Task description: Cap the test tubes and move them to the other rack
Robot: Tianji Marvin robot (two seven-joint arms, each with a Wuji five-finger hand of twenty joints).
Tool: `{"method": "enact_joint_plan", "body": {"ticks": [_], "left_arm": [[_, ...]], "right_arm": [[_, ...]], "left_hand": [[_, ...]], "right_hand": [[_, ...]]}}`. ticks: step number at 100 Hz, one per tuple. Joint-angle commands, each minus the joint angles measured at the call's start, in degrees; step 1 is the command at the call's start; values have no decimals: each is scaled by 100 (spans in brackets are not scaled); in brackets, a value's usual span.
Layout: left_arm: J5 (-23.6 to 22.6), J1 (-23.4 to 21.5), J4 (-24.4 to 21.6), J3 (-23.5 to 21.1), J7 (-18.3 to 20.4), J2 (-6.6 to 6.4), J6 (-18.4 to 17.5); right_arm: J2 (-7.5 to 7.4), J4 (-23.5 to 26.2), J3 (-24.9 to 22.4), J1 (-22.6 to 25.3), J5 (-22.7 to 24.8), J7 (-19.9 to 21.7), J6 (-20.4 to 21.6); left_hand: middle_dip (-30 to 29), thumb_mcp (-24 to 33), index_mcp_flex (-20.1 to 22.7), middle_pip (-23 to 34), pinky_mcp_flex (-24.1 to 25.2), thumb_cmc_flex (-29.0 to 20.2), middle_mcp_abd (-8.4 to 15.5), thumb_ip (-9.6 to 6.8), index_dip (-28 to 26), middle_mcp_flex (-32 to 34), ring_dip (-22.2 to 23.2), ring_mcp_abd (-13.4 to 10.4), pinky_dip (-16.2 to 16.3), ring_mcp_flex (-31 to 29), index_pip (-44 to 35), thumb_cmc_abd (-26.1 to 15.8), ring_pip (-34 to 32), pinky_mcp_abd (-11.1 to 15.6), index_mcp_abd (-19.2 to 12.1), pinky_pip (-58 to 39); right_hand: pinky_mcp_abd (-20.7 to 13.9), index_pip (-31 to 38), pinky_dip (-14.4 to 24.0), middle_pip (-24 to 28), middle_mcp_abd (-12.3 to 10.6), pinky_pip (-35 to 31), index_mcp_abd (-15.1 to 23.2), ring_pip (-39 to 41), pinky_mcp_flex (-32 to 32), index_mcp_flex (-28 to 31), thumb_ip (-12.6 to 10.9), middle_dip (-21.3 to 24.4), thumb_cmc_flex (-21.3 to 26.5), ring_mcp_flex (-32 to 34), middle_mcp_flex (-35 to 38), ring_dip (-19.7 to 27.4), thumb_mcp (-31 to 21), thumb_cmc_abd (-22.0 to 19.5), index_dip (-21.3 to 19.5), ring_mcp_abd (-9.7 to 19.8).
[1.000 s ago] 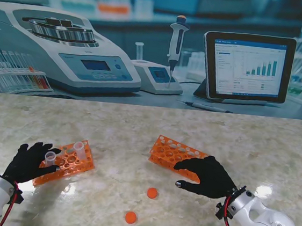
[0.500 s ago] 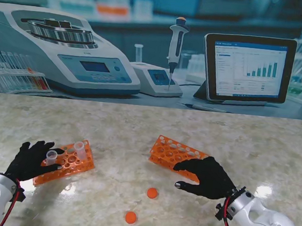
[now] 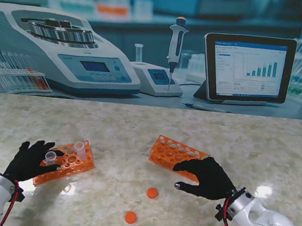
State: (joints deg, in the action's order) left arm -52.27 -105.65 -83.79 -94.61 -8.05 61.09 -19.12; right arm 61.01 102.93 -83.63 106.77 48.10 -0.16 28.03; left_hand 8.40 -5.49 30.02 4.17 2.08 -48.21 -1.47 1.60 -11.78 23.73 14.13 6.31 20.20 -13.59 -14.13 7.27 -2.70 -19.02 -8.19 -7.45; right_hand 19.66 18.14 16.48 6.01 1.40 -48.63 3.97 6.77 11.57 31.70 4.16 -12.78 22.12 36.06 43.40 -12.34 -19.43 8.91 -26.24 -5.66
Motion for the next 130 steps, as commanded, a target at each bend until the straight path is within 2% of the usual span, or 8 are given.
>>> {"method": "enact_joint_plan", "body": {"ticks": [1,65,74,75,80,102,121,130], "left_arm": [[-26,-84,-4,2,45,23,-26],[52,-230,-379,-190,94,59,-54],[76,-222,-359,-208,122,59,-22],[77,-221,-357,-210,127,58,-18],[84,-216,-350,-218,158,55,1],[163,-174,-300,-190,289,46,110],[211,-152,-264,-191,422,34,215],[222,-173,-300,-222,525,25,259]], "right_arm": [[2,44,18,54,8,21,-29],[2,-15,18,29,5,7,10],[0,-26,25,18,2,12,15],[0,-28,26,16,2,12,15],[-1,-36,30,9,0,16,17],[-1,-45,33,2,-3,19,20],[-4,-48,39,-6,-12,33,27],[-7,-56,57,-24,-23,52,27]], "left_hand": [[-128,461,696,32,113,-891,177,-49,-416,-4,-59,-161,98,109,-854,-403,57,139,-800,315],[-139,465,645,45,96,-918,158,-77,-328,35,-56,-154,111,96,-832,-462,60,128,-724,327],[-144,466,661,35,114,-932,118,-77,-325,30,-59,-151,108,122,-835,-459,70,133,-717,339],[-147,465,659,29,117,-932,12,-76,-323,22,-60,-149,107,124,-833,-461,71,134,-717,342],[-163,466,658,0,128,-942,-94,-76,-321,9,-64,-164,102,146,-830,-466,79,148,-704,353],[-196,463,642,-61,228,-975,-99,-62,-279,-17,-86,-181,63,247,-780,-522,111,187,-600,427],[-213,446,644,-84,297,-1000,-78,-39,-236,-79,-129,-239,-33,400,-709,-598,161,243,-535,540],[-227,428,647,-96,241,-1010,-67,-30,-242,-115,-184,-266,-227,468,-658,-638,176,260,-497,680]], "right_hand": [[-67,-20,52,-7,11,92,57,-45,-96,-20,-146,-21,20,-146,27,19,118,-107,-56,7],[-67,-16,51,-5,14,91,52,-45,-94,-13,-148,-23,21,-150,32,20,130,-105,-57,10],[-70,-18,50,-6,18,93,46,-46,-98,-16,-148,-23,24,-150,30,20,129,-105,-56,5],[-70,-16,50,-4,11,94,45,-47,-99,-12,-148,-23,24,-154,33,21,128,-106,-57,1],[-66,-18,50,-4,17,95,58,-45,-100,-16,-148,-23,21,-149,33,20,131,-104,-56,3],[-70,-17,51,-4,19,92,56,-45,-95,-14,-148,-23,19,-148,34,20,132,-105,-57,8],[-66,-15,50,-5,20,92,57,-46,-97,-12,-148,-23,21,-151,32,21,129,-109,-57,9],[-71,-16,50,-7,17,92,59,-44,-96,-12,-147,-22,15,-146,26,20,132,-112,-57,9]]}}
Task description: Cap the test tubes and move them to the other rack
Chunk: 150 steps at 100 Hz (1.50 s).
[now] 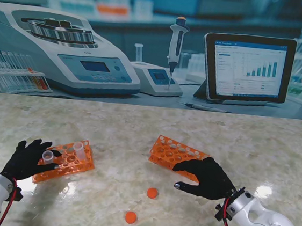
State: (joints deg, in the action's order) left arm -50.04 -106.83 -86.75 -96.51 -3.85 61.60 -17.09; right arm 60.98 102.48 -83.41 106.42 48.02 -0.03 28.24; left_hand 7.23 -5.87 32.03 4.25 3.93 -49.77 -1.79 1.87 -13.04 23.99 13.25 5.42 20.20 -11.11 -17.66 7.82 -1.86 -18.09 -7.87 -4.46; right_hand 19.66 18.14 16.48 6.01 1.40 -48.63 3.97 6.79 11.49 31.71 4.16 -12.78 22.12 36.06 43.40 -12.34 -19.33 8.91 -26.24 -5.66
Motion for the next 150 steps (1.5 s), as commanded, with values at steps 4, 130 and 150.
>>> {"method": "enact_joint_plan", "body": {"ticks": [4,130,150], "left_arm": [[4,-57,-10,-41,123,-28,61],[755,15,-45,-217,328,37,-86],[751,14,-92,-260,332,36,-171]], "right_arm": [[-4,-13,39,7,-17,45,7],[-12,-28,58,-18,-39,93,21],[-12,-27,55,-13,-38,91,24]], "left_hand": [[-110,466,444,-102,55,-856,-30,-53,-113,-137,-103,-180,-246,225,-295,-701,95,167,-526,389],[-112,429,544,-97,34,-933,-8,1,-44,-100,-145,-183,-517,226,4,-946,81,150,-200,393],[-111,433,550,-95,37,-941,-19,-3,-58,-96,-142,-169,-514,206,9,-937,75,153,-190,377]], "right_hand": [[-72,-16,50,-6,15,92,65,-48,-89,-11,-148,-23,19,-147,31,21,121,-111,-57,13],[-68,-13,50,-7,21,91,61,-48,-89,-10,-148,-22,20,-149,28,22,122,-111,-58,17],[-69,-13,51,-6,12,90,73,-48,-87,-9,-148,-23,19,-149,30,21,124,-111,-59,6]]}}
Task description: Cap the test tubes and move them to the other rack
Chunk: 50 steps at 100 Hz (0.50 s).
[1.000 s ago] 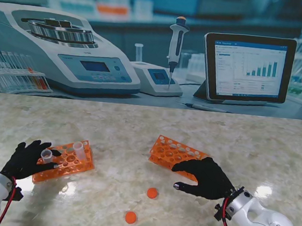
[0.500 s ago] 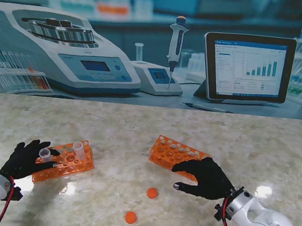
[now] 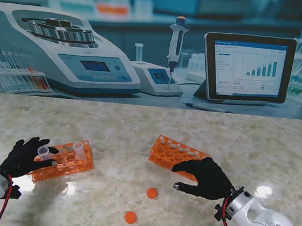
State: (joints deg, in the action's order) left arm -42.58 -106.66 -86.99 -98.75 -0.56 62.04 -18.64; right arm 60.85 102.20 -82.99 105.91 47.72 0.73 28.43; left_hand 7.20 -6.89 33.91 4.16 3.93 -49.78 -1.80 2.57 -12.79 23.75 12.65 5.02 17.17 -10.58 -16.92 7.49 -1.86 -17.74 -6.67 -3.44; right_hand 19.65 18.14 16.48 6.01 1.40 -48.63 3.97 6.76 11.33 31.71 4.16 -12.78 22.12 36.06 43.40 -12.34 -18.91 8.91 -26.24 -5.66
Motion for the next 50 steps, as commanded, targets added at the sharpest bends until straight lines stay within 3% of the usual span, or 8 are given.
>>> {"method": "enact_joint_plan", "body": {"ticks": [1,50], "left_arm": [[3,-3,-70,-38,3,-8,-20],[-9,0,-228,-122,78,-19,-147]], "right_arm": [[2,1,12,38,-8,14,5],[5,2,-3,53,-2,-8,19]], "left_hand": [[-109,533,358,-87,36,-934,-17,-71,-81,-73,-81,-134,-212,150,-62,-911,74,119,-313,275],[-103,540,402,-78,49,-957,-19,-77,-80,-32,-74,-124,-171,107,-45,-887,68,94,-267,230]], "right_hand": [[-69,-12,51,-8,18,90,75,-47,-70,-9,-148,-22,24,-155,25,22,80,-107,-59,4],[-70,-14,51,-6,23,90,64,-46,-69,-13,-148,-23,18,-151,29,22,81,-108,-58,0]]}}
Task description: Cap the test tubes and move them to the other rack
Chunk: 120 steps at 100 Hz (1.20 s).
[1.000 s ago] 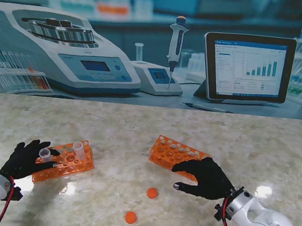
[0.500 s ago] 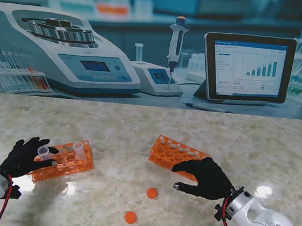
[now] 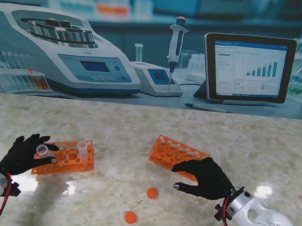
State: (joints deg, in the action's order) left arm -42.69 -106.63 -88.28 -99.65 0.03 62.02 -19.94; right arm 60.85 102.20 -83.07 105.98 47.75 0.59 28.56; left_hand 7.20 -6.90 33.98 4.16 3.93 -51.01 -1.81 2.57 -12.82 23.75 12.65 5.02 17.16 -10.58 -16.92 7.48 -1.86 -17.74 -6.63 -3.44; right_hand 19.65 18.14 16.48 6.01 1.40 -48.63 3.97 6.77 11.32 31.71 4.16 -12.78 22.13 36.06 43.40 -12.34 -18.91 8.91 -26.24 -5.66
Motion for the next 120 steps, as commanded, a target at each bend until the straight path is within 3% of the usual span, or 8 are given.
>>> {"method": "enact_joint_plan", "body": {"ticks": [1,59,114,119,120], "left_arm": [[3,-4,-104,-35,21,-18,-20],[17,-78,-254,-96,63,-13,-12],[-10,18,101,85,-38,-13,186],[-7,28,140,98,-63,-10,206],[-6,29,148,100,-68,-9,209]], "right_arm": [[5,2,5,47,-5,6,6],[6,-8,0,42,-6,1,19],[0,-23,34,12,-14,29,19],[0,-23,36,10,-16,31,17],[0,-23,36,10,-16,31,16]], "left_hand": [[-103,540,396,-76,49,-831,-18,-76,-78,-28,-73,-124,-169,106,-45,-887,67,93,-267,229],[-99,542,423,-72,55,-856,-14,-76,-70,-3,-72,-107,-140,84,-22,-879,65,83,-226,214],[-97,543,464,-69,57,-888,-27,-74,-55,10,-72,-102,-142,89,2,-876,67,85,-162,228],[-96,543,470,-68,56,-891,-15,-73,-56,14,-72,-95,-143,89,1,-876,67,82,-172,229],[-93,543,471,-60,56,-892,81,-73,-56,27,-72,-98,-143,90,0,-878,67,82,-161,229]], "right_hand": [[-69,-13,51,-4,19,90,62,-45,-67,-11,-148,-23,18,-149,33,21,81,-108,-58,5],[-70,-13,52,-5,23,90,60,-47,-66,-9,-149,-23,23,-150,32,22,77,-109,-57,15],[-68,-10,53,-7,18,89,62,-48,-66,-2,-148,-22,22,-154,27,23,78,-108,-60,7],[-73,-13,53,-5,11,89,68,-47,-67,-10,-147,-23,18,-152,32,23,80,-106,-59,9],[-72,-14,52,-6,14,90,65,-47,-68,-13,-148,-22,19,-152,30,23,79,-107,-58,9]]}}
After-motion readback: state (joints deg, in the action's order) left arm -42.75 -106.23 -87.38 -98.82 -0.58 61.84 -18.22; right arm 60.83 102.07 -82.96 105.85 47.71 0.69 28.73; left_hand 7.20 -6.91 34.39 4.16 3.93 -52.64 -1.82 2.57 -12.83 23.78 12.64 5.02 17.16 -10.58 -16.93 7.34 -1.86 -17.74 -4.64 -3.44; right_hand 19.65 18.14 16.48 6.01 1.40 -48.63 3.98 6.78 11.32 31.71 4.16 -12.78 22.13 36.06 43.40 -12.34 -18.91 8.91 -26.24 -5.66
